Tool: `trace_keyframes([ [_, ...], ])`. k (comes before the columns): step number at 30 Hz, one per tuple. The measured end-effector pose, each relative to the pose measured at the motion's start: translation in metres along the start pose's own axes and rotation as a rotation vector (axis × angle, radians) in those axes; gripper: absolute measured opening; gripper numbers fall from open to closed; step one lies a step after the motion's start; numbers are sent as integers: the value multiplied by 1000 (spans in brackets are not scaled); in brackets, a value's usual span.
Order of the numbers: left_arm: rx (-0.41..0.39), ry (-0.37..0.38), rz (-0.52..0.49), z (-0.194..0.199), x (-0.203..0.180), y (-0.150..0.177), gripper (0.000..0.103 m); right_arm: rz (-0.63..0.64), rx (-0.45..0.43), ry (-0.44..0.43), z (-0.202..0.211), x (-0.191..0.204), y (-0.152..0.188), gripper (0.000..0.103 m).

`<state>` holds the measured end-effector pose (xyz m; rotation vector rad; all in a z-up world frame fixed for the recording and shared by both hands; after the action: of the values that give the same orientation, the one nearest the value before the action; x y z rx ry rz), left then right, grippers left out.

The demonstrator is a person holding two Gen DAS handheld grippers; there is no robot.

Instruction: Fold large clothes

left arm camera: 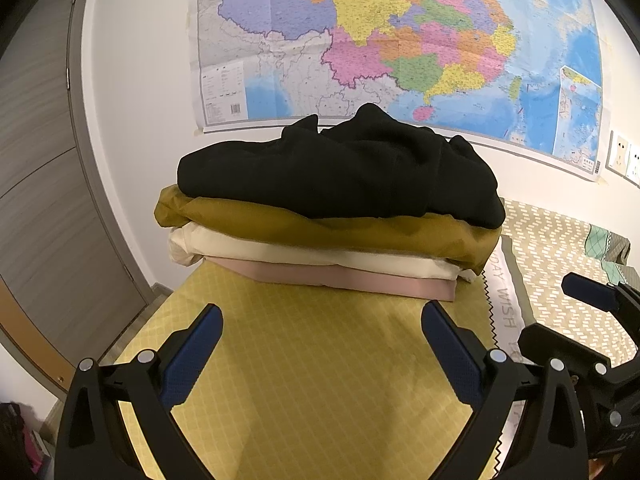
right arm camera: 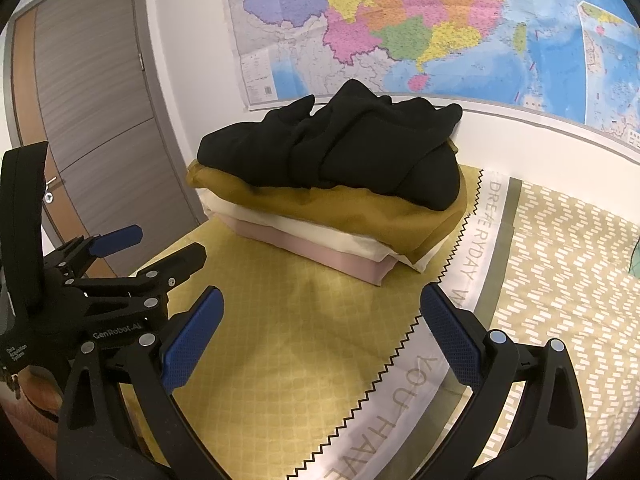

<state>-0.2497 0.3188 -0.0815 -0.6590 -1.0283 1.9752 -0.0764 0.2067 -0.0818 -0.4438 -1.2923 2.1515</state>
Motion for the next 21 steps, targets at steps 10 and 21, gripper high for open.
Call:
trace_keyframes([
  [10, 1, 0, 3, 3, -2, 3, 96, 2, 7, -1, 1, 2, 3, 97],
  [21, 3, 3, 4, 12, -7, 11, 96, 1, 1, -3, 7, 4, 6, 97],
])
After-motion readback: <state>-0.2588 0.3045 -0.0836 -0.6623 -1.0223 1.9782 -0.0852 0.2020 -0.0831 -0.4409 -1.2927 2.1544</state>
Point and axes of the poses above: each gripper's, at about its wrist camera, not at the fingertips, and z roughly against the way its jaws point, x to its left, y to its underside, the point moved 5 cm from there along -z, roughly the way its jaws point, and after that the axes turned 10 degrees about y, right-handed, at the moved point
